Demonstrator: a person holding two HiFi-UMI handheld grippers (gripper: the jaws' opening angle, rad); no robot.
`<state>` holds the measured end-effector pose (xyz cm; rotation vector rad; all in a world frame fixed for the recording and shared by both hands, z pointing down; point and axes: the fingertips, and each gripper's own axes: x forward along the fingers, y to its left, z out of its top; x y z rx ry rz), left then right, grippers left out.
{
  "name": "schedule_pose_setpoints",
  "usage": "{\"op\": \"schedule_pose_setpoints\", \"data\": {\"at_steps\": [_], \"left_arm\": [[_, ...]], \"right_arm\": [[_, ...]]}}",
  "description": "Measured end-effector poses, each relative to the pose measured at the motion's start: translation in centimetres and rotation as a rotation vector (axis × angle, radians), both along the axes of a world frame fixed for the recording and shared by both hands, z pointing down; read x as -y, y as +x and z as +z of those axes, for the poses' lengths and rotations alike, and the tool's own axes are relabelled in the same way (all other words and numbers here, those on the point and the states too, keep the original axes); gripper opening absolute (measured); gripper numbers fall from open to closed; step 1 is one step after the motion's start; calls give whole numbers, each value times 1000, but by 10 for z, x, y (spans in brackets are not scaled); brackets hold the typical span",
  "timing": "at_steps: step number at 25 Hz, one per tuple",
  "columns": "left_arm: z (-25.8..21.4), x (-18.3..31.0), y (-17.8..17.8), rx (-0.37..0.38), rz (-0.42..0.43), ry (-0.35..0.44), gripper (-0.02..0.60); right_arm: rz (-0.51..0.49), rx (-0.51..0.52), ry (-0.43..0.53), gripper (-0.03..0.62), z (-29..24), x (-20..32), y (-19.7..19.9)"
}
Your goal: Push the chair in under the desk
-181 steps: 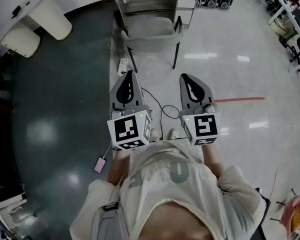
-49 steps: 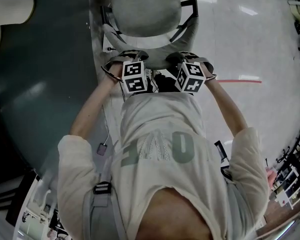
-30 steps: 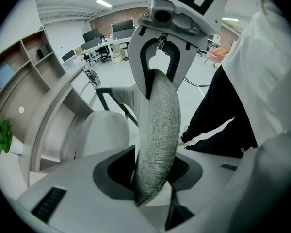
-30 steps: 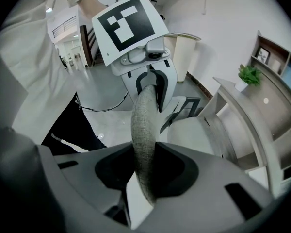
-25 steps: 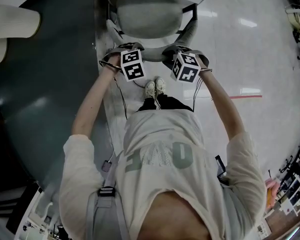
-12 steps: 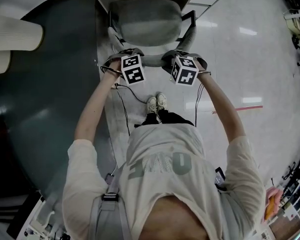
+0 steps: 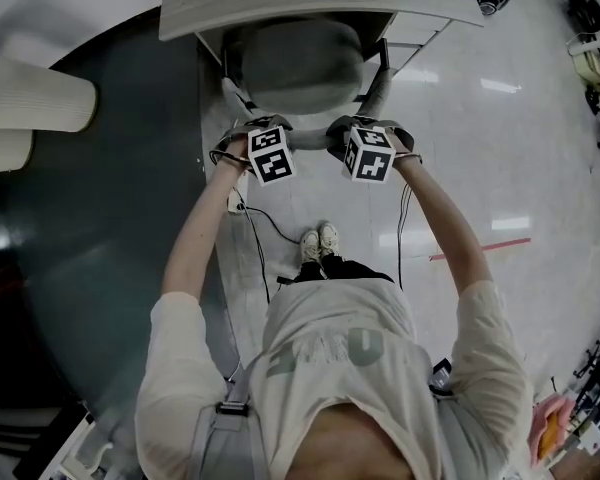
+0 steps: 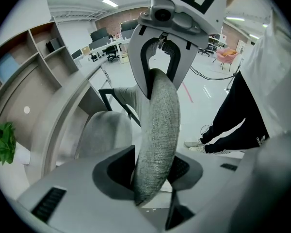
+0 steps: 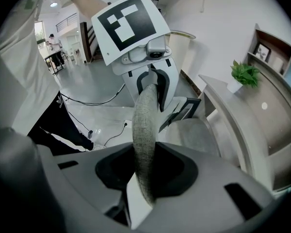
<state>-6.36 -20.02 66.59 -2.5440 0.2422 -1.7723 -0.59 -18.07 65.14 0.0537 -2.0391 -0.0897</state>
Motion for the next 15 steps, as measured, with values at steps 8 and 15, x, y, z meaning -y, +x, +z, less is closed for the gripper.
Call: {"op": "schedule_pose_setpoints", "data": {"at_steps": [8,15], "left_arm": [[-1,51,-5,13,4,-25,164],[0,91,-18,40,-20,-17,172]], "right_arm": [[18,0,13,101,-3,51,-4],[18,7,12,98,-2,88,-17]]}}
